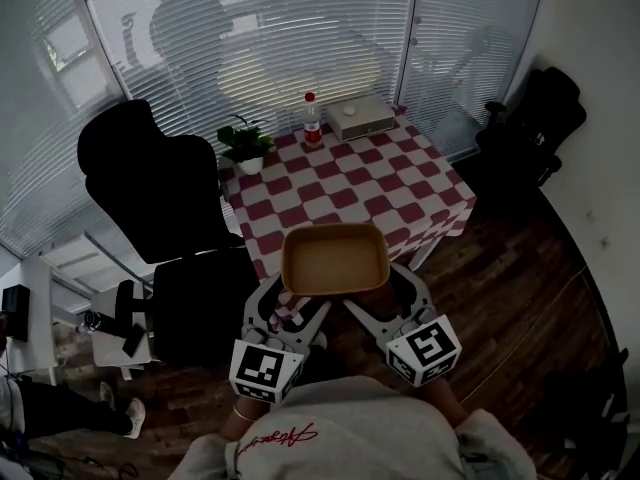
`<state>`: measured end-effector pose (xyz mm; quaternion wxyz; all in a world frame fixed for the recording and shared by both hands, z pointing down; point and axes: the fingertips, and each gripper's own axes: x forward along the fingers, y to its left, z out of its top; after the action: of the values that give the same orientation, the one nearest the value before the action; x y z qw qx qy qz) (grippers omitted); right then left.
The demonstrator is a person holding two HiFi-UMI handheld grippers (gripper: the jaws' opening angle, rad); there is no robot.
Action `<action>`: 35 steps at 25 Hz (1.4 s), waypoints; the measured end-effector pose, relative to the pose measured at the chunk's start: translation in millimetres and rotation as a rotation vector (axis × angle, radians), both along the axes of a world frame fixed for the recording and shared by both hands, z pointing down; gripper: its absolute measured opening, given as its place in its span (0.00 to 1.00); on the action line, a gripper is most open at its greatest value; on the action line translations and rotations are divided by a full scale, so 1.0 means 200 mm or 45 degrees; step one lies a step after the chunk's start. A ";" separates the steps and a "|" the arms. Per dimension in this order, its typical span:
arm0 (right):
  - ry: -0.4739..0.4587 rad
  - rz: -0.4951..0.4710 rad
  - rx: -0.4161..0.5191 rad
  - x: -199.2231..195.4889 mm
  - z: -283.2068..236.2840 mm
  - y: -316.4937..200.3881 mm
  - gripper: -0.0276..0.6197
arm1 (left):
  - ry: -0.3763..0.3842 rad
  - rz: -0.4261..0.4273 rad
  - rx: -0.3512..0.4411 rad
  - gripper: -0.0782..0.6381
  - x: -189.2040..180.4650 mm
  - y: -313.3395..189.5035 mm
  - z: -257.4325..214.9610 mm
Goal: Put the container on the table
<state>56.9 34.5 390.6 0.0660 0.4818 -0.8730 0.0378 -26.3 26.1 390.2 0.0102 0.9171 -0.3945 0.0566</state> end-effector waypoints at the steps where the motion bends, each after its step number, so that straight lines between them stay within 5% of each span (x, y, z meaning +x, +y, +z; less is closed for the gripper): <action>1: 0.000 0.003 0.001 0.01 0.00 -0.02 0.59 | -0.001 0.005 0.003 0.57 0.01 -0.02 0.00; 35: 0.023 0.082 0.008 0.02 -0.05 -0.83 0.58 | 0.019 0.095 0.006 0.57 0.03 -0.85 -0.07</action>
<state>60.0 -131.9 379.8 0.0713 0.5101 -0.8565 0.0329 -20.3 -144.8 377.1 0.0089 0.9316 -0.3600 0.0492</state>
